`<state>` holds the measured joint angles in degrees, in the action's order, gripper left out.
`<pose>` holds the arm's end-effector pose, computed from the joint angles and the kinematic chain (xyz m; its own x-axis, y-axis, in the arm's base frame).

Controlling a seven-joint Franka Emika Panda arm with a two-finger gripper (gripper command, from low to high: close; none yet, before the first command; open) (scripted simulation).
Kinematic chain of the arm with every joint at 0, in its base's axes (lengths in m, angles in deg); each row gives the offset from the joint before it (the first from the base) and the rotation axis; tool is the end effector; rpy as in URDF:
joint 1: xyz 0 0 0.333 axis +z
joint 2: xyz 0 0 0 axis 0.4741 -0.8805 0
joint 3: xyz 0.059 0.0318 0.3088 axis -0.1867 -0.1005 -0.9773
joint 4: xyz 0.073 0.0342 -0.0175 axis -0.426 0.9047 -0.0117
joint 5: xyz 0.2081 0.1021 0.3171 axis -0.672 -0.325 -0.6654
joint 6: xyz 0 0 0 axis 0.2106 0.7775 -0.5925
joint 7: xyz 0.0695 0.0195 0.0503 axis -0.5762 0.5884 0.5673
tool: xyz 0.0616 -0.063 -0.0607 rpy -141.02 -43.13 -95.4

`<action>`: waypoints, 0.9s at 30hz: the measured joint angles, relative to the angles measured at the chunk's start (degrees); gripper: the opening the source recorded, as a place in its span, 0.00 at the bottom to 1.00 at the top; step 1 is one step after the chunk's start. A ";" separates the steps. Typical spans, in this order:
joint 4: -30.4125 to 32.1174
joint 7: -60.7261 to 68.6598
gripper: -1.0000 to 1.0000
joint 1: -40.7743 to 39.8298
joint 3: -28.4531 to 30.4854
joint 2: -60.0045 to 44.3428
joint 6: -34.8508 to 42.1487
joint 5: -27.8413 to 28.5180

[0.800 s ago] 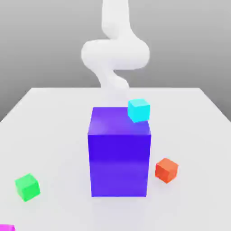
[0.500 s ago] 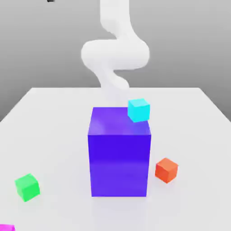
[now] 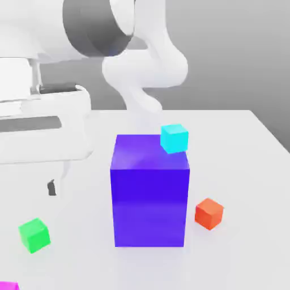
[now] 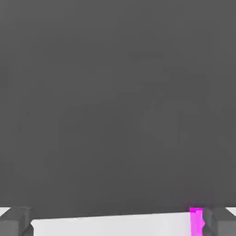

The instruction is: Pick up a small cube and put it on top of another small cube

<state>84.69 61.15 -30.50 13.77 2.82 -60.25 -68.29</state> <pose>0.5533 -0.1876 0.3597 0.6425 -0.7604 0.0951 -0.7322 -0.6458 -0.2164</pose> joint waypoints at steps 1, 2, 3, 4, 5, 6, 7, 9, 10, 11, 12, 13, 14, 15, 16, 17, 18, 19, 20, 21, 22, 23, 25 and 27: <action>-0.39 0.79 0.50 -0.53 0.08 -1.99 -0.37 -0.29; -0.78 1.53 0.50 -1.11 0.17 -3.97 -0.75 -0.50; -1.17 2.24 0.50 -1.66 0.29 -5.92 -1.14 -0.65; -1.55 2.90 0.50 -2.23 0.41 -7.86 -1.55 -0.73; -1.92 3.52 0.50 -2.77 0.56 -9.77 -1.97 -0.75; -2.29 4.08 0.50 -3.33 0.70 -11.67 -2.41 -0.68; -2.65 4.61 0.50 -3.88 0.85 -13.54 -2.86 -0.56; -3.37 5.55 0.50 -4.95 1.23 -17.22 -3.80 -0.12; -3.72 5.97 0.50 -5.44 1.48 -19.04 -4.28 0.18; -4.18 6.49 0.50 -5.99 1.20 -21.01 -5.30 -0.11; -4.70 7.02 0.50 -6.63 0.59 -23.06 -6.60 -0.64; -5.24 7.57 0.50 -7.29 -0.16 -25.16 -8.04 -1.32; -5.79 8.13 0.50 -7.99 -1.00 -27.28 -9.54 -2.10; -6.11 8.44 0.00 -8.41 -1.50 -28.49 -10.40 -2.53; -6.11 8.44 0.00 -8.41 -1.50 -28.49 -10.40 -2.53; -6.11 8.45 0.00 -8.41 -1.51 -28.49 -10.39 -2.54; -6.11 8.47 0.00 -8.41 -1.51 -28.49 -10.38 -2.56; -6.12 8.50 0.00 -8.41 -1.51 -28.49 -10.34 -2.60; -6.12 8.53 0.00 -8.42 -1.52 -28.49 -10.31 -2.64; -6.29 8.70 0.00 -8.60 -1.73 -29.09 -10.75 -2.88; -6.08 8.50 0.00 -8.32 -1.38 -28.33 -10.19 -2.58; -5.69 8.16 0.00 -7.73 -0.66 -26.90 -9.15 -2.10; -4.68 7.10 0.00 -6.67 0.77 -23.12 -6.37 -0.51; -1.92 4.50 0.00 -5.54 2.81 -19.48 -5.41 0.56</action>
<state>82.77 65.66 -36.04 16.59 -16.66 -65.66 -67.74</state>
